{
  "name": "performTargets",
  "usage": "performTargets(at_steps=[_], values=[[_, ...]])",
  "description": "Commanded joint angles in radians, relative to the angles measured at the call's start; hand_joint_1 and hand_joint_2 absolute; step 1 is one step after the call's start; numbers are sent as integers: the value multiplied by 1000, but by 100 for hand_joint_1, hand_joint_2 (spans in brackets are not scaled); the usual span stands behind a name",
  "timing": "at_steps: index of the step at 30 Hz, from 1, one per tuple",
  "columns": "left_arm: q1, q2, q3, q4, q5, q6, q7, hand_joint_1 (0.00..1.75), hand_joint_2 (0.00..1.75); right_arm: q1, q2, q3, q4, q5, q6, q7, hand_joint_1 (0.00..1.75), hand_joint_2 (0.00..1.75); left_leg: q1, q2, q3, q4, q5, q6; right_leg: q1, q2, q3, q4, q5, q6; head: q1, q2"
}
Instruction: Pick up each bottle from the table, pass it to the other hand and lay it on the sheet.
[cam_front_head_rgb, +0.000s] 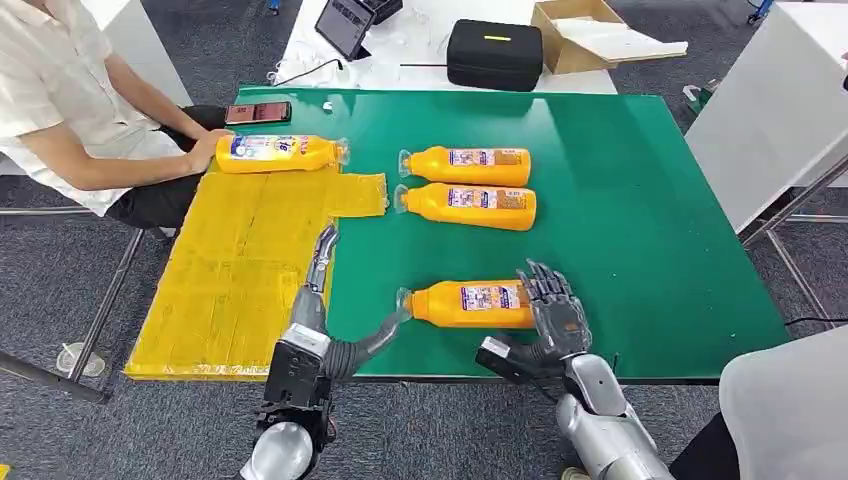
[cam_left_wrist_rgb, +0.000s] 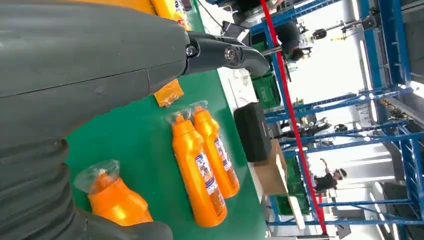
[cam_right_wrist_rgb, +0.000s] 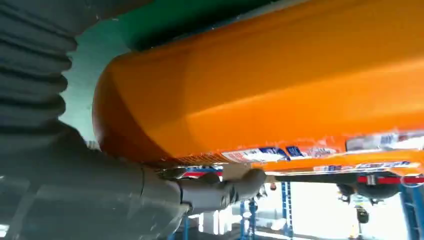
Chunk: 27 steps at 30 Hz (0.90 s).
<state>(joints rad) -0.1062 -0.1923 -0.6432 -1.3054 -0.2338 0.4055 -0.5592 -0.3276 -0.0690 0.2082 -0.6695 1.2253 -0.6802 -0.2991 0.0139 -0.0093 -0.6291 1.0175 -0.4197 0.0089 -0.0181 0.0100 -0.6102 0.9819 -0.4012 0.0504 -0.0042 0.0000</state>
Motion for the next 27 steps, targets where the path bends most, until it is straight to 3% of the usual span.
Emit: performTargets(at_steps=[1,16,17,18,19,20,21,22,26,27], values=[[-21,12,-22,42,12,-7,5,0,175,-55,-49,133,90,63,1,52,0,175,0,1,5,-1,-1,0,1,-1,5,-1,-1,-2,0,0],[-31,14,-32,58,30,-17,6,0,175,-129,-70,169,207,35,149,76,0,175,-1,-2,7,-1,2,3,-1,-4,8,-2,1,-1,0,0],[-31,14,-33,57,33,-18,6,0,175,-132,-73,170,212,23,180,74,10,175,-1,-1,7,-1,2,3,-1,-2,7,-2,1,0,0,0],[-29,15,-34,55,34,-18,5,0,175,-135,-74,173,219,20,203,75,138,175,-1,-1,8,-1,2,3,-1,-2,8,-2,2,-1,0,0],[-25,16,-33,49,38,-17,6,0,175,-137,-76,165,224,-3,238,82,148,175,-1,-2,9,-2,3,3,-1,-4,9,-3,2,-1,0,0],[-24,17,-33,46,40,-16,6,0,175,-138,-77,164,229,-7,252,92,133,175,-1,-1,9,-1,2,3,-1,-3,9,-2,2,-1,0,0],[-21,18,-31,43,44,-16,8,0,175,-141,-81,168,240,-10,292,114,161,175,-1,-2,8,-1,3,3,-2,-4,9,-2,2,-1,0,0],[-21,17,-30,45,49,-16,11,0,175,-144,-81,155,252,-34,332,128,171,175,-1,-2,9,-1,3,3,-1,-4,10,-2,2,-2,0,0],[-24,14,-27,56,57,-17,12,0,175,-144,-87,138,279,-65,385,142,140,175,0,-2,11,-1,3,3,-1,-4,11,-3,3,-2,0,0],[-25,14,-28,59,60,-19,11,0,175,-141,-89,135,285,-73,396,139,147,175,0,-4,11,-2,4,3,-1,-6,11,-4,3,-3,0,0]])
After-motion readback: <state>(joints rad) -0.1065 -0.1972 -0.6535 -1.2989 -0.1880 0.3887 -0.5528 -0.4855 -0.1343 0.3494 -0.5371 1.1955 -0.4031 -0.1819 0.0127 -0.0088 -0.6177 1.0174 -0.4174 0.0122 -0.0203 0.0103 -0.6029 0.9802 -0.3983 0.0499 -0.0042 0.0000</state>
